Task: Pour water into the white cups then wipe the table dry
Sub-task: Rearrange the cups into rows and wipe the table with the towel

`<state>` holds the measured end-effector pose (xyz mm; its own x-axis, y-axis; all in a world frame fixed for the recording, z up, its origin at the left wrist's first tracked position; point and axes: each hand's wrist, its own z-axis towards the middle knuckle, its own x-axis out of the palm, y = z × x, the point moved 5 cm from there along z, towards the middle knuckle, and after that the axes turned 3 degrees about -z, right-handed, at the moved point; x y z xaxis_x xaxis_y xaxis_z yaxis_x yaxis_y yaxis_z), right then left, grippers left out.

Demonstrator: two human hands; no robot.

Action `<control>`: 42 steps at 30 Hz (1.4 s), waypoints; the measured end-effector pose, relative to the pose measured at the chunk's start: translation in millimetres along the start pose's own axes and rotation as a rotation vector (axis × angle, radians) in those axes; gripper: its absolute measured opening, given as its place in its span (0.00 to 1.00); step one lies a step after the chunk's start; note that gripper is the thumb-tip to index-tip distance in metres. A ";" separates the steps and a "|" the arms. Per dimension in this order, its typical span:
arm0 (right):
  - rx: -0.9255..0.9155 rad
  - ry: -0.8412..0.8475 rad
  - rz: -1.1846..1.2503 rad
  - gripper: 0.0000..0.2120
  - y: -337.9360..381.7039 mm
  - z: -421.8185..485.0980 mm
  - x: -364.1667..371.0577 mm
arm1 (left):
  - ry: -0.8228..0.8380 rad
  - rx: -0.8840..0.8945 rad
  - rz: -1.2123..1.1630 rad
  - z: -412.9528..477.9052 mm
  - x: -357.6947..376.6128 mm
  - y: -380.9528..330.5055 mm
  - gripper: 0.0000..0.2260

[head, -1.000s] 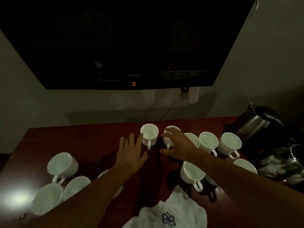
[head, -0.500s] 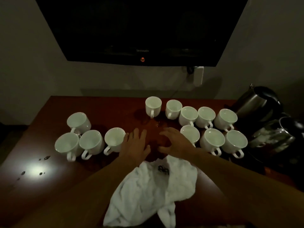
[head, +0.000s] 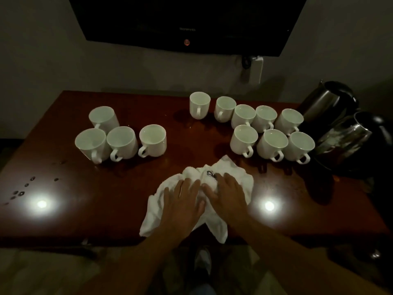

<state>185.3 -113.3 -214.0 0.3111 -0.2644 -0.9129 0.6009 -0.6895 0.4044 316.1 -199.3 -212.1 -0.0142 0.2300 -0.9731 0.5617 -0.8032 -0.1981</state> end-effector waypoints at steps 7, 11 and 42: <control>0.043 0.038 0.023 0.39 -8.4 11.7 19.7 | -0.103 0.022 -0.056 15.2 19.6 6.2 0.32; 0.037 -0.021 0.023 0.38 -6.3 17.2 24.8 | -0.189 0.051 -0.066 19.1 23.4 9.2 0.31; -0.112 0.096 -0.021 0.39 32.3 176.5 27.4 | -0.270 -0.286 -0.097 130.1 13.1 20.0 0.33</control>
<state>83.3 -261.9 -235.8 0.3632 -0.1808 -0.9140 0.6847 -0.6135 0.3935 219.5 -283.9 -244.2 -0.2742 0.1143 -0.9549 0.7538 -0.5910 -0.2872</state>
